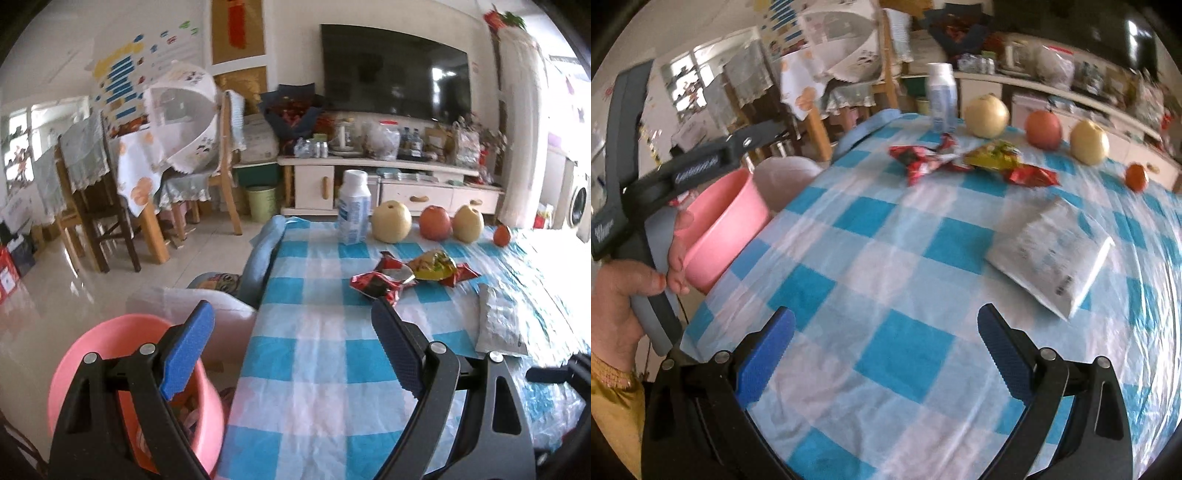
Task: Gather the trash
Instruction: 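Move both tools back over the table toward the wipes pack and red wrapper, then grasp the red Tea wrapper with the left tool while the right tool grasps the white wipes pack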
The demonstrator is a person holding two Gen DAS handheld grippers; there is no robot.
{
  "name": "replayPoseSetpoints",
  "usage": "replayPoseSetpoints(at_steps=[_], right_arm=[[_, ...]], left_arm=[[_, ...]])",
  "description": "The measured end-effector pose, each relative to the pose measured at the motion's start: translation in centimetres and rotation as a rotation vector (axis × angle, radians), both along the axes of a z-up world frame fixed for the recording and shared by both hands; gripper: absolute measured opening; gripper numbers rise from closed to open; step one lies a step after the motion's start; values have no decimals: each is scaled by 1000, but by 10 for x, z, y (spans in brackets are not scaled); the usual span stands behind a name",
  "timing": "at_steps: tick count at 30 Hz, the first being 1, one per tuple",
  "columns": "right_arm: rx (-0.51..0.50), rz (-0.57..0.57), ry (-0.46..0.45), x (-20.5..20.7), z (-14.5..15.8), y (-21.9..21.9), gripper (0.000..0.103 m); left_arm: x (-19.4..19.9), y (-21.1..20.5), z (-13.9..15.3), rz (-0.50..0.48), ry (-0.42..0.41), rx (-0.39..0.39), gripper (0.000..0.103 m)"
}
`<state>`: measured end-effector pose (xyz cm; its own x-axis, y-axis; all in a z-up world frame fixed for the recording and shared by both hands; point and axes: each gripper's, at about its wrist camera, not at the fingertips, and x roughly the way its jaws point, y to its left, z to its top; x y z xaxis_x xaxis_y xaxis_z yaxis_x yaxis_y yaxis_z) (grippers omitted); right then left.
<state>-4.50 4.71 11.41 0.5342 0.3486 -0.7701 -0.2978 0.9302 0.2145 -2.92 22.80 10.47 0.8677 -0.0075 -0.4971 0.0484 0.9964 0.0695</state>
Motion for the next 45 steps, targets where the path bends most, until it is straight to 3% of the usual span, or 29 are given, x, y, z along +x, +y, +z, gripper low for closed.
replayPoseSetpoints(at_steps=[14, 19, 24, 29, 33, 39, 45], right_arm=[[109, -255, 22, 27, 1, -110, 98], [196, -313, 92, 50, -11, -136, 98], [221, -319, 156, 69, -26, -138, 96], [155, -295, 136, 83, -29, -126, 95], [71, -292, 110, 96, -34, -118, 95], [41, -282, 92, 110, -43, -116, 96], [17, -245, 70, 118, -44, -107, 96]], left_arm=[[24, -61, -15, -145, 27, 91, 88], [46, -77, -28, -186, 68, 73, 88], [76, -89, -43, -199, 137, 72, 88], [99, -96, -50, -214, 178, 32, 88], [116, -104, -56, -216, 199, 50, 88], [141, -106, -64, -219, 222, 77, 88], [166, -103, -76, -230, 280, 46, 88]])
